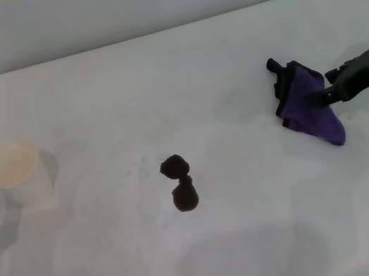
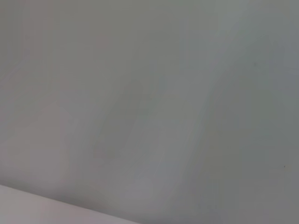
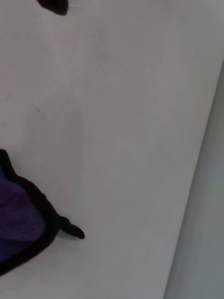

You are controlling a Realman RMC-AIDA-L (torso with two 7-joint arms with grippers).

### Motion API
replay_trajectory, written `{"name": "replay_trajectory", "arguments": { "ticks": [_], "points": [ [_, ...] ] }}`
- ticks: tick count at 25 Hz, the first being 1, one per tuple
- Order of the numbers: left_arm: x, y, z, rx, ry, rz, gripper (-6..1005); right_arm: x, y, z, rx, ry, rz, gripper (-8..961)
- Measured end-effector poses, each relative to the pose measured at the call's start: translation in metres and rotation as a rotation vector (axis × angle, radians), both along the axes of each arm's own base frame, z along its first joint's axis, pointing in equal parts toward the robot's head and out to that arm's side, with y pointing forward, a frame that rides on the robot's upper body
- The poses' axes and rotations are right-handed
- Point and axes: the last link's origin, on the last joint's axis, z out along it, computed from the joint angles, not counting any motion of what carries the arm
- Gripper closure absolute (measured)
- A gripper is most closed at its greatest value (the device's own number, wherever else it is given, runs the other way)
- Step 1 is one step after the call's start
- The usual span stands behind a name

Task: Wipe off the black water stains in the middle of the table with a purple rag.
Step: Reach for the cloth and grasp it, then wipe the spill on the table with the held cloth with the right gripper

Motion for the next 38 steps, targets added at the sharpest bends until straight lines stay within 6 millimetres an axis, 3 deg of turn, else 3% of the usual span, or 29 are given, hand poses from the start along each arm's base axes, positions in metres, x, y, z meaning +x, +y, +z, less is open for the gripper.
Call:
{"name": "replay_trajectory", "arguments": {
  "ticks": [4,15,23,28,31,34,38],
  "points": [
    [0.000,0.001,0.000,0.000,-0.005,0.000,111,0.002,0.001,-0.006,-0.010,0.007,-0.014,115],
    [0.000,0.001,0.000,0.000,-0.004,-0.001,112,0.006,0.002,-0.011,-0.006,0.010,-0.027,279],
    [0.000,0.000,0.000,-0.003,-0.002,-0.002,112,0.009,0.000,-0.014,-0.007,0.024,-0.048,498],
    [0.000,-0.002,0.000,-0.001,-0.002,-0.003,112,0.010,-0.002,-0.015,-0.010,0.035,-0.050,574],
    [-0.001,-0.003,0.000,-0.001,-0.002,-0.002,112,0.009,-0.003,-0.015,-0.010,0.052,-0.052,682],
    [-0.001,-0.003,0.000,0.000,-0.007,-0.001,111,0.007,-0.005,-0.015,-0.028,0.061,-0.048,791],
    [0.000,-0.002,0.001,0.001,-0.014,-0.004,111,-0.003,-0.007,-0.011,-0.049,0.071,-0.013,843]
  ]
}}
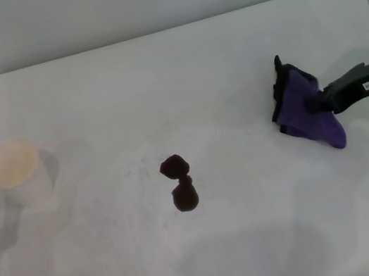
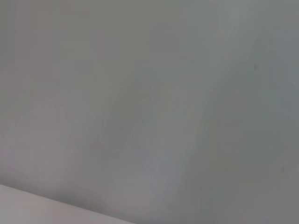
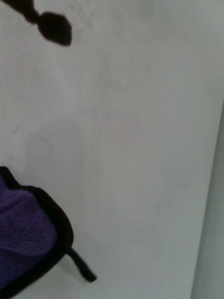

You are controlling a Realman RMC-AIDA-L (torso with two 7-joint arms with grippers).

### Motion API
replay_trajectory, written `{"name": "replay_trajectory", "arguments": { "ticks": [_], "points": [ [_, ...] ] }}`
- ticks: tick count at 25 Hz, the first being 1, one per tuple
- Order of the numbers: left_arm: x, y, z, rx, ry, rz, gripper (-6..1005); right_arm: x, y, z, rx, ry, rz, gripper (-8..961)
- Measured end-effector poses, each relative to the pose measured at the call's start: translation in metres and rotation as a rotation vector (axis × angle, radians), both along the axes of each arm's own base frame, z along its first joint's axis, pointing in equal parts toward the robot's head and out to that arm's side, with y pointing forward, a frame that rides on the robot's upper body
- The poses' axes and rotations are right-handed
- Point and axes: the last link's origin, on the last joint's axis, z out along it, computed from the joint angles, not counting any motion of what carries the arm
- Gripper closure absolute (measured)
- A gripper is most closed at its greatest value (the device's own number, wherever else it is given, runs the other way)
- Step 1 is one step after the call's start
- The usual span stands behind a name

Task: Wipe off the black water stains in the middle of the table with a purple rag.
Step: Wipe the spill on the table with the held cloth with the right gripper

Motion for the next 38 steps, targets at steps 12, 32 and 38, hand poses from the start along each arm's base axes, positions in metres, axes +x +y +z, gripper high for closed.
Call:
{"name": "replay_trajectory", "arguments": {
  "ticks": [12,32,38],
  "points": [
    [0.002,0.003,0.002,0.009,-0.001,-0.011,112,-0.082,-0.006,-0.031,-0.154,-0.049,0.362,857],
    [0.004,0.009,0.002,0.012,-0.041,-0.012,111,-0.104,-0.025,-0.132,-0.186,-0.276,0.629,860],
    [0.006,0.012,0.002,0.011,-0.039,-0.020,112,-0.111,-0.034,-0.147,-0.239,-0.269,0.660,861]
  ]
}}
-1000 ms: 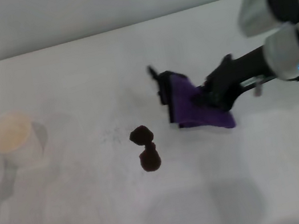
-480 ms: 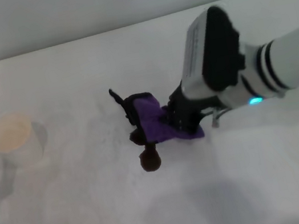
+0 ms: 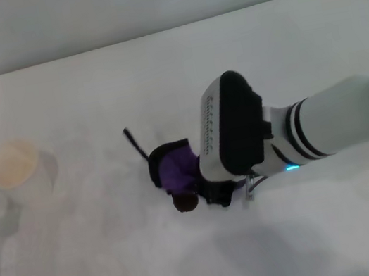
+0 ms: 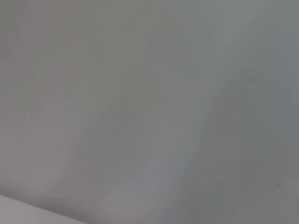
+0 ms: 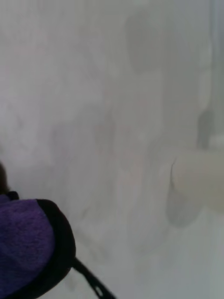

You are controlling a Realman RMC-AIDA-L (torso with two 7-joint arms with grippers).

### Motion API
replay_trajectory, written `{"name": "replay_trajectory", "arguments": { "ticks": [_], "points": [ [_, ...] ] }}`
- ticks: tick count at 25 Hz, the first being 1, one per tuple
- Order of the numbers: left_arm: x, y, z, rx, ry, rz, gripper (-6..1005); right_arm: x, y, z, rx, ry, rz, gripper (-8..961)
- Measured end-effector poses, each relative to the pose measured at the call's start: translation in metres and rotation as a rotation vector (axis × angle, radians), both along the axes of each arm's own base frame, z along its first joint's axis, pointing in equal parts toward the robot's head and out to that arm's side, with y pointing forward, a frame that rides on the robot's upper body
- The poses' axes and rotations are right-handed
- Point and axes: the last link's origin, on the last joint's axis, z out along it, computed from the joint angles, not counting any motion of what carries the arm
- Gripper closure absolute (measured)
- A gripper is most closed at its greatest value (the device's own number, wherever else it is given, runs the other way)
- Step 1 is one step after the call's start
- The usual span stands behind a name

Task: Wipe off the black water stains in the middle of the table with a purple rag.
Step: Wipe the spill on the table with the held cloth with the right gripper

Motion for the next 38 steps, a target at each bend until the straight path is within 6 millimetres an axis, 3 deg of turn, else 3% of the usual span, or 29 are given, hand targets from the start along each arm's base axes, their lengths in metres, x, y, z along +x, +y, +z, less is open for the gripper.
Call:
{"name": "replay_trajectory", "arguments": {
  "ticks": [8,15,21,32,38],
  "points": [
    [-0.001,0.001,0.001,0.000,0.005,-0.001,112,-0.016,-0.017,-0.009,-0.162,0.008,-0.017,860],
    [-0.001,0.002,0.001,-0.003,-0.001,-0.003,111,-0.014,-0.017,-0.014,-0.198,0.027,-0.028,864],
    [-0.001,0.002,0.001,-0.003,-0.001,-0.004,112,-0.005,0.004,-0.011,-0.073,0.066,-0.056,867],
    [0.000,0.003,0.001,-0.003,0.002,-0.009,111,0.022,0.047,0.023,0.096,0.101,-0.199,870],
    [0.000,0.004,0.002,-0.002,0.002,-0.009,111,0.009,0.023,0.007,-0.057,0.150,-0.205,870]
  ]
}}
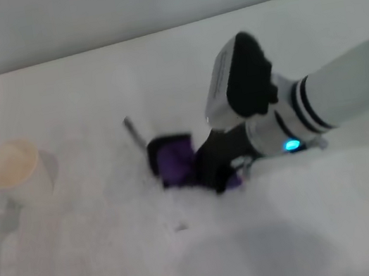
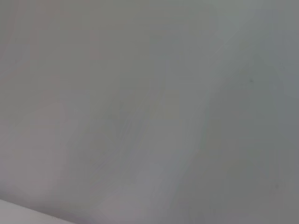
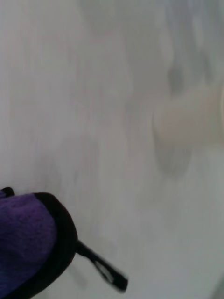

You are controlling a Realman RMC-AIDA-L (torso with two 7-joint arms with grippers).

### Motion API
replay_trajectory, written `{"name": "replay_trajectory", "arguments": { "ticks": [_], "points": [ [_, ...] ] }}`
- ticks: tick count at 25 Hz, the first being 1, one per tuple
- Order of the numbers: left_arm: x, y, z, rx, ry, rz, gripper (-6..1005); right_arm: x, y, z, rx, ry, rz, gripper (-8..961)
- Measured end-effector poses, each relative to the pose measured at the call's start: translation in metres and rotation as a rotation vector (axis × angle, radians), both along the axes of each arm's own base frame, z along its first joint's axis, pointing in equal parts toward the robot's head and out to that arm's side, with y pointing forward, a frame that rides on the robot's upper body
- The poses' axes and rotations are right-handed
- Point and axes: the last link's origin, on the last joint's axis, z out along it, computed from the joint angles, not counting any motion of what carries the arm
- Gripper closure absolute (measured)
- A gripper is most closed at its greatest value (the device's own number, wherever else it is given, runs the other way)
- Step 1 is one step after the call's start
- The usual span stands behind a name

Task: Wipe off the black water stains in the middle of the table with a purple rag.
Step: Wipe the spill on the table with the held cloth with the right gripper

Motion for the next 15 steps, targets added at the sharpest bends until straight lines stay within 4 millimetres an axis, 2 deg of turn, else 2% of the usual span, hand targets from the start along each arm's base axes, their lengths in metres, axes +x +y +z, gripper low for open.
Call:
{"name": "replay_trajectory", "arguments": {
  "ticks": [5,10,15],
  "points": [
    [0.000,0.001,0.001,0.001,0.001,-0.001,111,-0.014,-0.025,-0.008,-0.174,0.083,0.030,869],
    [0.002,0.004,0.001,0.000,0.001,-0.010,112,-0.012,-0.044,-0.014,-0.290,0.054,0.054,869],
    [0.003,0.005,0.000,-0.001,0.003,-0.016,112,-0.011,-0.045,-0.018,-0.279,0.045,0.063,869]
  ]
}}
